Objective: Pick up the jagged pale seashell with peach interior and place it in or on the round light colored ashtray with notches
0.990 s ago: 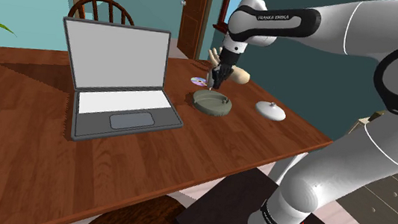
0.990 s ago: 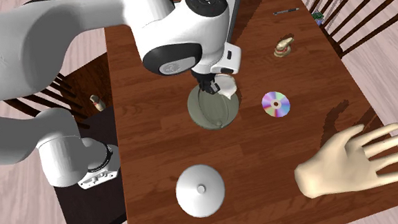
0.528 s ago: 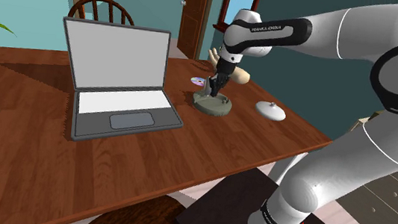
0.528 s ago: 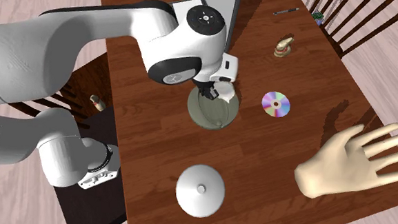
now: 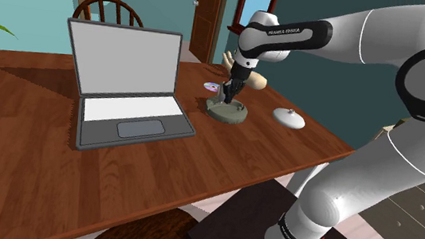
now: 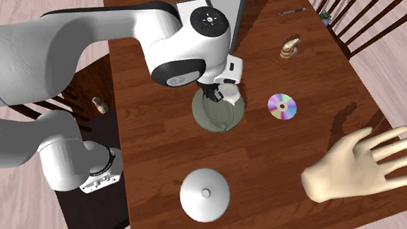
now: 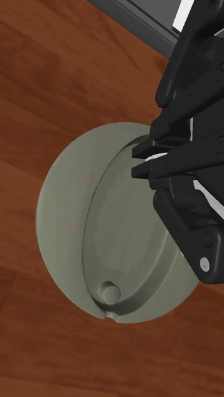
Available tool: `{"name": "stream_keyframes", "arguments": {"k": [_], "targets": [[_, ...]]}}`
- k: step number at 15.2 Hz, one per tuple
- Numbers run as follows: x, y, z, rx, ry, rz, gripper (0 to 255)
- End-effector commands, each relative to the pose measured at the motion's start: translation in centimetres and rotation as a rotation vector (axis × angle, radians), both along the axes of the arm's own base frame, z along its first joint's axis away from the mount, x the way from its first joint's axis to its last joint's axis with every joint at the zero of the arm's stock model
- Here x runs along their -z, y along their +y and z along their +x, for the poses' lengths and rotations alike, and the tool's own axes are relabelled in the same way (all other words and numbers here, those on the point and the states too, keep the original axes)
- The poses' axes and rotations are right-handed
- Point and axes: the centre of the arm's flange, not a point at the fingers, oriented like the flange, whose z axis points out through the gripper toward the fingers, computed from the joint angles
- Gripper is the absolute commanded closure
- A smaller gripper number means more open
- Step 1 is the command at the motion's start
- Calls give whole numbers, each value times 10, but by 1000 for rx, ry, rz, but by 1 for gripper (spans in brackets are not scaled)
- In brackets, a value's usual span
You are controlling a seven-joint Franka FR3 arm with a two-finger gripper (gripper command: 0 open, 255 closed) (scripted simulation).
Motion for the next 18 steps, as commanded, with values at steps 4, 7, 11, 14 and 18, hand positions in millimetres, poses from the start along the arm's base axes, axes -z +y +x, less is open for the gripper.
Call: {"name": "stream_keyframes", "arguments": {"k": [4, 7, 11, 14, 18], "targets": [[1, -1, 0, 2, 3, 0, 0], [-12, -2, -1, 2, 3, 0, 0], [-48, -5, -4, 2, 3, 0, 0], [-48, -5, -4, 2, 3, 0, 0], [-48, -5, -4, 2, 3, 0, 0]]}}
